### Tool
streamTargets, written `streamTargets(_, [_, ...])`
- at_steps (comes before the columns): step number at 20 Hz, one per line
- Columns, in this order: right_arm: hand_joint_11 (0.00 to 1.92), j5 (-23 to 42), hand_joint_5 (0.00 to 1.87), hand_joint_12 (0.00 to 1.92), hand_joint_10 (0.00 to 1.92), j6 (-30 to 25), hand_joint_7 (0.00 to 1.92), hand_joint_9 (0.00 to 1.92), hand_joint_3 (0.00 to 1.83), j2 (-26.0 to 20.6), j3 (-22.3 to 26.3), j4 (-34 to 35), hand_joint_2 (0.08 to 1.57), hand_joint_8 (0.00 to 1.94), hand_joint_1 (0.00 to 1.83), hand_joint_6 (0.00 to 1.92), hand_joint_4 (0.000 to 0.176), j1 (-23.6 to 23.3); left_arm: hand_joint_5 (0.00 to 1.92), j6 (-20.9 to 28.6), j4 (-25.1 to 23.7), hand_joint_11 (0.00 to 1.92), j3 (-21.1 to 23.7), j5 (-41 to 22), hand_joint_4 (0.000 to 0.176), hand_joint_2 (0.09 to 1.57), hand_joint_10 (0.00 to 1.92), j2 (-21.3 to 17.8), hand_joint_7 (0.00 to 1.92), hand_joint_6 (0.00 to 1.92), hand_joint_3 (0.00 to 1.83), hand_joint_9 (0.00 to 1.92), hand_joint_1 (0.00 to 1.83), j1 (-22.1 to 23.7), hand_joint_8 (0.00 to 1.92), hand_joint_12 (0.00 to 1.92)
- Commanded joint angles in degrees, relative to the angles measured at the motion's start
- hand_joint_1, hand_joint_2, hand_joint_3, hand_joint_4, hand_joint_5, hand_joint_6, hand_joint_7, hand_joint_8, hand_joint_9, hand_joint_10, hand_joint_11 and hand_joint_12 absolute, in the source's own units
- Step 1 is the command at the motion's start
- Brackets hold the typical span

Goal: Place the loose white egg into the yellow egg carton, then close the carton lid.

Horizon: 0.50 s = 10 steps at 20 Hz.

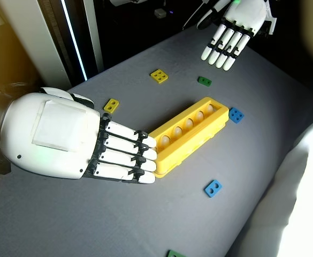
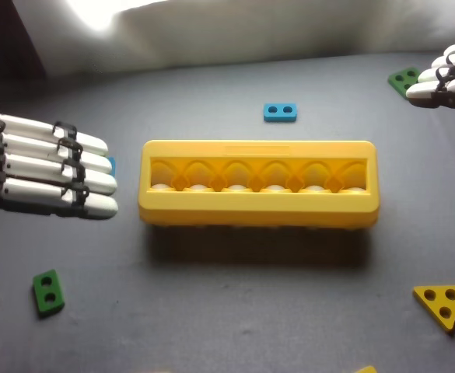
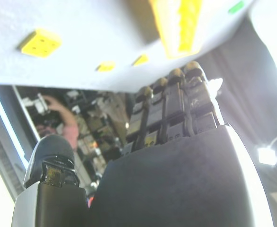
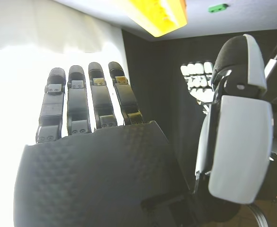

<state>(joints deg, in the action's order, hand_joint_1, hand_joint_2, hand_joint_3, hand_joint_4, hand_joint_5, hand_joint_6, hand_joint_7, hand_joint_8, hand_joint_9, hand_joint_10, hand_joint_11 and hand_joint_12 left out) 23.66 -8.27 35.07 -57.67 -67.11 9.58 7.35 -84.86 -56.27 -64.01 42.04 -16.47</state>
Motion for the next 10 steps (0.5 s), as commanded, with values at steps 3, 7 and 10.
streamTargets(3, [0.0, 2.24, 0.07, 0.0, 0.0, 0.06, 0.04, 0.01, 0.0, -0.99, 0.02, 2.3, 0.88, 0.0, 0.36, 0.0, 0.0, -0.3, 0.0, -0.9, 2.22, 0.0, 0.28, -2.95, 0.0, 1.18, 0.0, -0.54, 0.02, 0.0, 0.0, 0.0, 0.0, 0.16, 0.0, 0.0])
streamTargets(7, [0.0, 2.27, 0.08, 0.0, 0.01, 0.13, 0.05, 0.02, 0.01, -0.99, 0.03, 2.29, 0.89, 0.0, 0.37, 0.0, 0.0, -0.25, 0.0, -0.73, 2.24, 0.0, -0.36, -2.25, 0.0, 1.18, 0.0, -0.38, 0.02, 0.0, 0.0, 0.0, 0.0, 0.37, 0.0, 0.0])
streamTargets(10, [0.0, 2.27, 0.07, 0.0, 0.0, 0.12, 0.05, 0.01, 0.01, -1.0, 0.06, 2.3, 0.9, 0.0, 0.39, 0.0, 0.0, -0.23, 0.01, -0.75, 2.3, 0.0, -0.29, -1.78, 0.0, 1.18, 0.0, -0.38, 0.02, 0.0, 0.0, 0.01, 0.0, 0.04, 0.0, 0.0])
